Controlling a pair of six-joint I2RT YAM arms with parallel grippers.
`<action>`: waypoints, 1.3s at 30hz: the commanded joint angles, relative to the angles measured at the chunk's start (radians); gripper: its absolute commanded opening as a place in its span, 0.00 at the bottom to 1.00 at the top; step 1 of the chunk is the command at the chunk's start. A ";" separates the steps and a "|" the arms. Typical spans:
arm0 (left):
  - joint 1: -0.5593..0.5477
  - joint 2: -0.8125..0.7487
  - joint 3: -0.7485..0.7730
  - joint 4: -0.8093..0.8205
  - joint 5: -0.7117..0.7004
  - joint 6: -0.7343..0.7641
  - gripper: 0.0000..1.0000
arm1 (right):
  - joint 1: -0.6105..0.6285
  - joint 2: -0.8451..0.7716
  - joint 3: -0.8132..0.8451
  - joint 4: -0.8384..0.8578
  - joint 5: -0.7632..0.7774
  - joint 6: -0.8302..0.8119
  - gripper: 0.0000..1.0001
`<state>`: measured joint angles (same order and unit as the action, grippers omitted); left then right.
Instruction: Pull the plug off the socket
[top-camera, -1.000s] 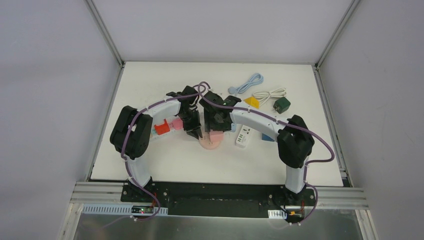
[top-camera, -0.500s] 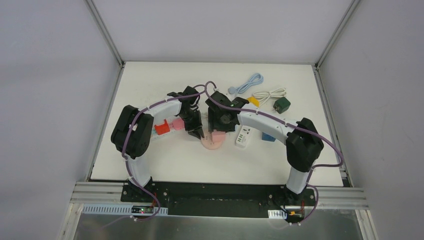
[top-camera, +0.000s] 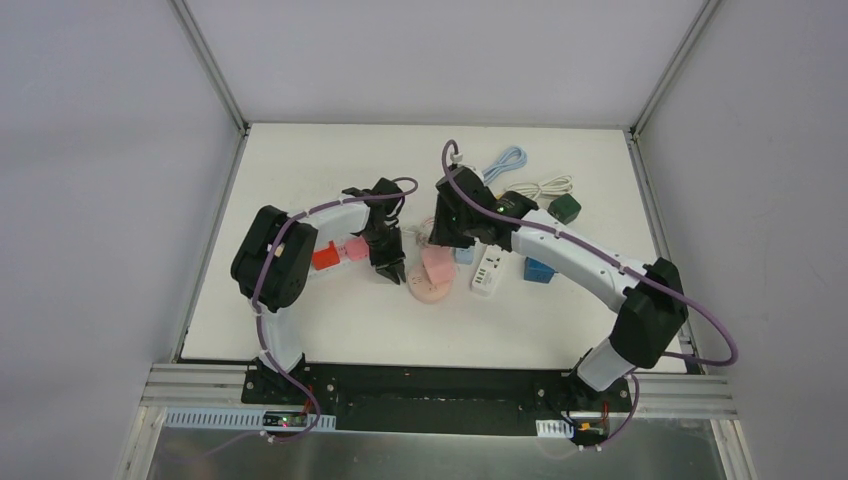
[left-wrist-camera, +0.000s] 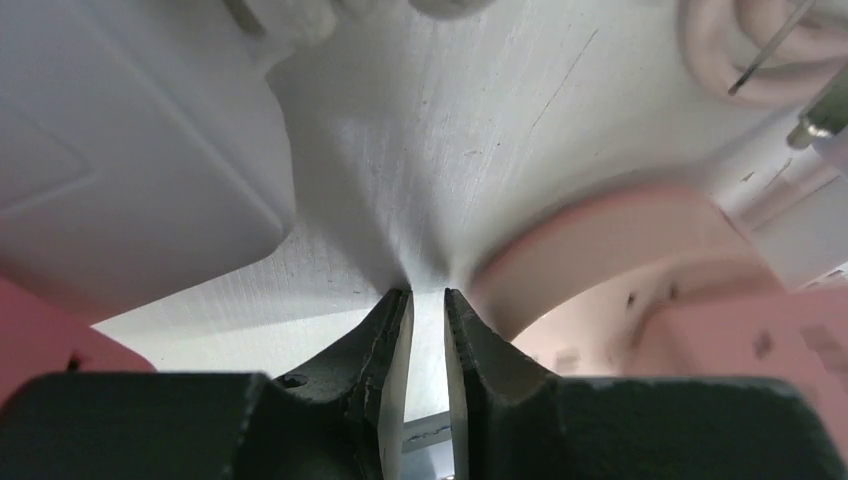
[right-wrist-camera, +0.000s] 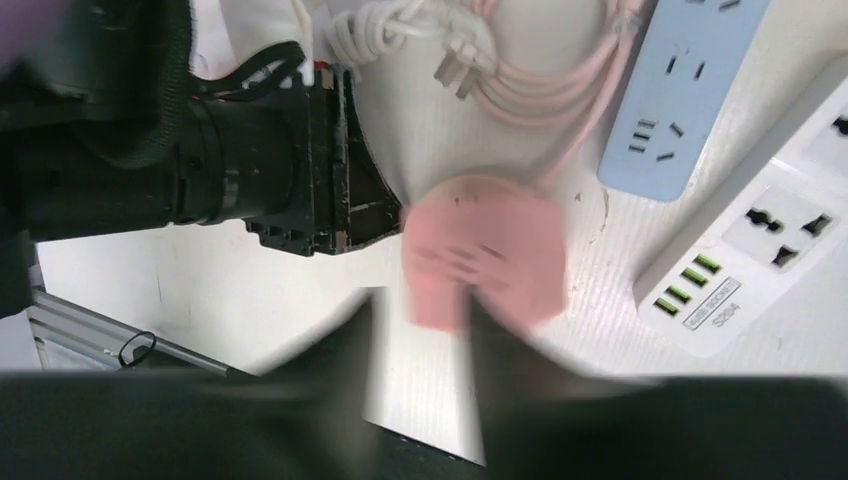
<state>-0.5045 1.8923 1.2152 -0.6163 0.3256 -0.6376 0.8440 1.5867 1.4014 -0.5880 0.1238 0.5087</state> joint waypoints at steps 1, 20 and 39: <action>-0.002 -0.027 0.007 0.003 -0.057 0.005 0.21 | 0.013 0.028 -0.043 0.016 0.007 0.010 0.00; 0.006 -0.222 -0.119 0.211 0.007 -0.046 0.41 | 0.018 0.001 -0.110 -0.035 0.117 -0.032 0.87; 0.006 -0.161 -0.127 0.206 0.059 -0.040 0.54 | 0.062 0.163 -0.051 -0.066 0.141 -0.117 0.61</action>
<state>-0.5022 1.7229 1.0966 -0.4038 0.3649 -0.6731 0.8845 1.7306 1.2942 -0.6506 0.2054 0.3649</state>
